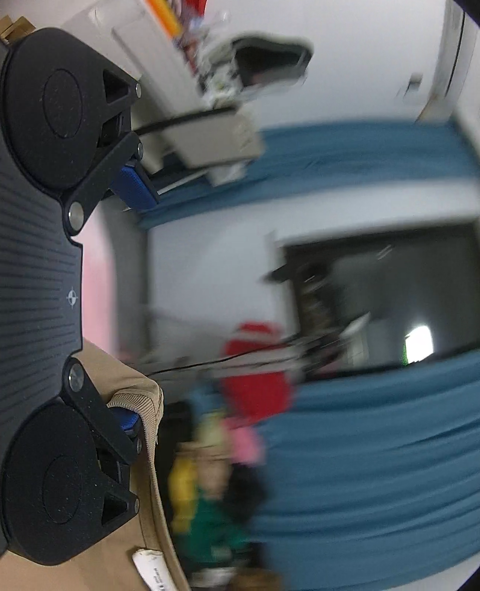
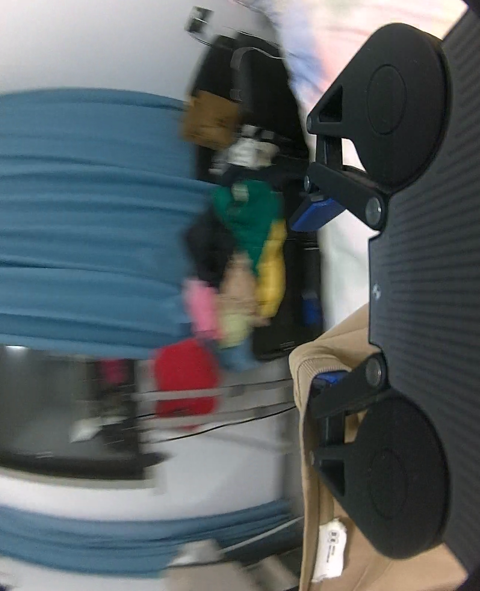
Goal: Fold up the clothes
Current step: 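Lift the shirt with both grippers and shake it out above the bed, then lay the shirt flat on the bed and open both grippers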
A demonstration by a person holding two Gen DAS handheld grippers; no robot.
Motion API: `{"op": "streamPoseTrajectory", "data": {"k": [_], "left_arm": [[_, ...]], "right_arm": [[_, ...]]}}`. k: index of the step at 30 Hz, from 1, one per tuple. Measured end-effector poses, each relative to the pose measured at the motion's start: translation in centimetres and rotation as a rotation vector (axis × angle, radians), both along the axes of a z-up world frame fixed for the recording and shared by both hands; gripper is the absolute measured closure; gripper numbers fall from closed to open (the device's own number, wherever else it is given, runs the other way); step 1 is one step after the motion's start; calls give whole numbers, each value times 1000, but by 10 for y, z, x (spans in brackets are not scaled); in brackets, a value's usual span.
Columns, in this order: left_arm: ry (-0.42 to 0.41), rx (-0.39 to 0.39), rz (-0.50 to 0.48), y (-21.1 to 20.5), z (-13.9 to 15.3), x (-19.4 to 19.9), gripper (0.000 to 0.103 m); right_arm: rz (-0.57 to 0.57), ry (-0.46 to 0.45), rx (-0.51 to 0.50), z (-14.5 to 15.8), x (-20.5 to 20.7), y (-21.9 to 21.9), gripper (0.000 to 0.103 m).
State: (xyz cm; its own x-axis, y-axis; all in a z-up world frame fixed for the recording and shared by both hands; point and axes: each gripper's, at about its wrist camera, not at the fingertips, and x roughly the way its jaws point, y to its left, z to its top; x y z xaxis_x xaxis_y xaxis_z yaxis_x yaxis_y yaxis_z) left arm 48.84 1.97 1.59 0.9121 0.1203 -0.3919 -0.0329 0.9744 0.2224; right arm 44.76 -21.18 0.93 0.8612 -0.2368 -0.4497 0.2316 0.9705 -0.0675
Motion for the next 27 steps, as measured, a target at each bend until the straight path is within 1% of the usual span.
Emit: {"op": "streamPoseTrajectory", "data": {"k": [2, 3, 6, 7, 9, 10, 11, 12, 13, 14, 16, 18, 19, 21, 23, 26, 27], "left_arm": [[131, 37, -20, -8, -46, 35, 0], [209, 54, -27, -10, -66, 49, 0], [441, 107, -48, -17, -123, 90, 4], [488, 110, -60, -18, -130, 99, 5], [560, 106, -86, -18, -136, 113, 4], [585, 96, -106, -19, -134, 116, 3], [607, 83, -129, -19, -132, 118, 3], [629, 69, -151, -20, -129, 120, 3], [651, 56, -174, -20, -127, 121, 2], [641, 46, -185, -20, -122, 117, 0], [599, 27, -200, -21, -112, 104, 0], [556, 9, -216, -21, -101, 91, 0], [535, 0, -223, -21, -96, 85, 0], [474, -33, -207, -22, -87, 67, 0], [406, -67, -187, -22, -79, 46, 0], [310, -110, -156, -26, -60, 1, 0], [277, -125, -147, -24, -53, -23, 0]], "right_arm": [[15, 136, -15, -47, 38, -2, 30], [37, 203, -33, -64, 57, 0, 30], [145, 395, -112, -100, 98, 15, 30], [178, 443, -138, -108, 106, 19, 30], [239, 503, -164, -110, 115, 28, 30], [281, 545, -156, -111, 119, 32, 30], [334, 600, -129, -112, 125, 36, 30], [373, 635, -100, -111, 128, 39, 30], [389, 635, -64, -107, 130, 40, 30], [393, 619, -20, -102, 130, 39, 30], [401, 580, 83, -91, 130, 35, 29], [398, 516, 219, -82, 123, 26, 29], [387, 477, 254, -78, 115, 23, 29], [362, 394, 281, -70, 94, 21, 29], [336, 301, 267, -60, 67, 20, 29], [303, 167, 283, -53, 18, 9, 29], [290, 131, 292, -51, 1, 5, 29]]}}
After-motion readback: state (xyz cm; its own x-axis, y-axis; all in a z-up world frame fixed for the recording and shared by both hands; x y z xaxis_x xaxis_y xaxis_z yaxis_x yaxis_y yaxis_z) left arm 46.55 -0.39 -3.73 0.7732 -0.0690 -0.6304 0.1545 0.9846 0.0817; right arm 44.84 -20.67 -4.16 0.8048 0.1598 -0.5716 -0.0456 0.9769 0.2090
